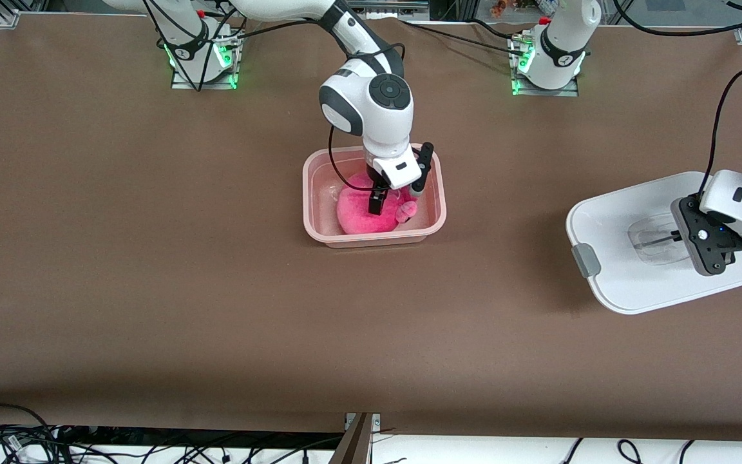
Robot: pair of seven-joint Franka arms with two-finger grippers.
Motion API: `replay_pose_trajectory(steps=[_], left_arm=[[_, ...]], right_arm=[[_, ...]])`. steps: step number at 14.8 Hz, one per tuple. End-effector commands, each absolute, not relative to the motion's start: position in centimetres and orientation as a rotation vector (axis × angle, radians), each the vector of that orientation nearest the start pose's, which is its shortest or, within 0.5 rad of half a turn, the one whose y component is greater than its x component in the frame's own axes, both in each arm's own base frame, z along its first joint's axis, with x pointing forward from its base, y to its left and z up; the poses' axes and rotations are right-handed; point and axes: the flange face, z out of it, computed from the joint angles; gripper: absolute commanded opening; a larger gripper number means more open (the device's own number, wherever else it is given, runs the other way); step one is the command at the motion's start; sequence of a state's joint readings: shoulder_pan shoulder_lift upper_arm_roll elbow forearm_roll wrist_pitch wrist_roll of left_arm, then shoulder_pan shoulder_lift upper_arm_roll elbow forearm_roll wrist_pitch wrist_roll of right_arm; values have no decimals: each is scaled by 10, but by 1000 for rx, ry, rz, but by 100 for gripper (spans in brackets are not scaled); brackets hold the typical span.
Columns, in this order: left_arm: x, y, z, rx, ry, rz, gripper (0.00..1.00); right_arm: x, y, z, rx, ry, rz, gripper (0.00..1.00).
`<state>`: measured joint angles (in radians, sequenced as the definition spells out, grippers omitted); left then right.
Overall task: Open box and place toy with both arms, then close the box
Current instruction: 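Lower the toy into the tub and open the right gripper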
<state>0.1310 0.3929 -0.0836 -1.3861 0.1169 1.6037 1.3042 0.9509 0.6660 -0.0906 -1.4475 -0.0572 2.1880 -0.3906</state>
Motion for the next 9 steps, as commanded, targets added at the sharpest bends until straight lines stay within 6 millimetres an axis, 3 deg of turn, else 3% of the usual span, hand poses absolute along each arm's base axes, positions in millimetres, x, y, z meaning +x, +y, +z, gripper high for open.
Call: replay_pose_trajectory(steps=[1,4,5,7,9], left_arm=[[657,51,479,-2530,1915,306,0],[657,46,481,-2533,1924,290,0],[657,38,481,-2536,1946,273,0],[658,3,481,-2532,2011,230,0],[656,-56,483,-2495,2099,196,0]], right_arm=[[472,543,355,-2591,-1867,-123,100],[503,502,432,-2647,-1702,-29,100],[522,474,459,-2689,-1643,-8,100],[571,397,493,-2776,-1447,9,100],[606,321,528,-2775,-1224,-53,100]])
